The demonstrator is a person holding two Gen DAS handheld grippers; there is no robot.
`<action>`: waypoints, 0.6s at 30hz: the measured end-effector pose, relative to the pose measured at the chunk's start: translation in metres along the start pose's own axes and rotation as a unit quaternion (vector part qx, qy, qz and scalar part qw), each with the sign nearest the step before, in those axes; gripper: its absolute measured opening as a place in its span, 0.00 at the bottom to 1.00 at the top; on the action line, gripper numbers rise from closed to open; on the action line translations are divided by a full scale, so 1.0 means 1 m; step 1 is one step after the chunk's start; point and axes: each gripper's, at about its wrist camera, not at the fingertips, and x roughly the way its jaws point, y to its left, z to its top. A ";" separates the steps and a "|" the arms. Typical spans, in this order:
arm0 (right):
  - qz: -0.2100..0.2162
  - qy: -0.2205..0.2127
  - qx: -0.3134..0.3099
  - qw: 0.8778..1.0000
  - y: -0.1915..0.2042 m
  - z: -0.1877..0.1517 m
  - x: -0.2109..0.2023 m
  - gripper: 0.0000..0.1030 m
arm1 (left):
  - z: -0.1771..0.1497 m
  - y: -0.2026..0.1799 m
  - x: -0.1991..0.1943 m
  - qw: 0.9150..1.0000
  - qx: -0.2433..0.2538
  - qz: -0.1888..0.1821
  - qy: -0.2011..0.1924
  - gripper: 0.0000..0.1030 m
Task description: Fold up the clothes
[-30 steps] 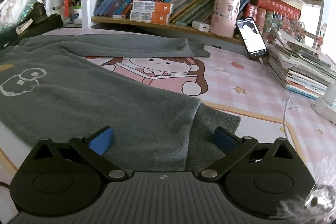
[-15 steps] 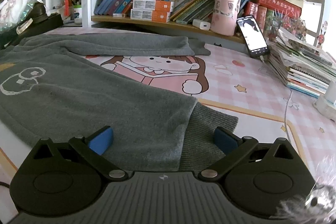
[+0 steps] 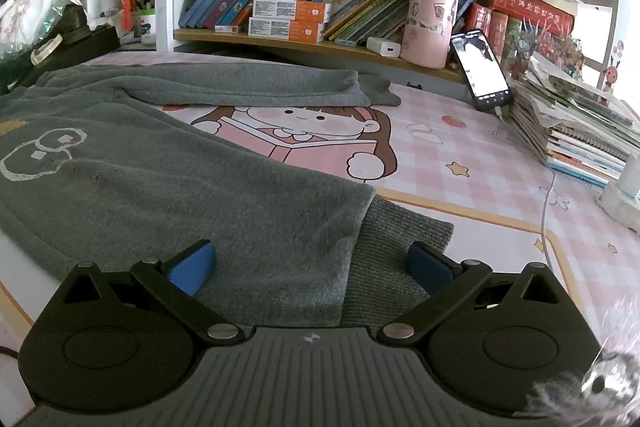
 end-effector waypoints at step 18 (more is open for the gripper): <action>0.004 0.004 0.006 1.000 -0.002 -0.001 0.001 1.00 | 0.022 -0.048 -0.021 0.993 0.081 -0.057 -0.061 0.90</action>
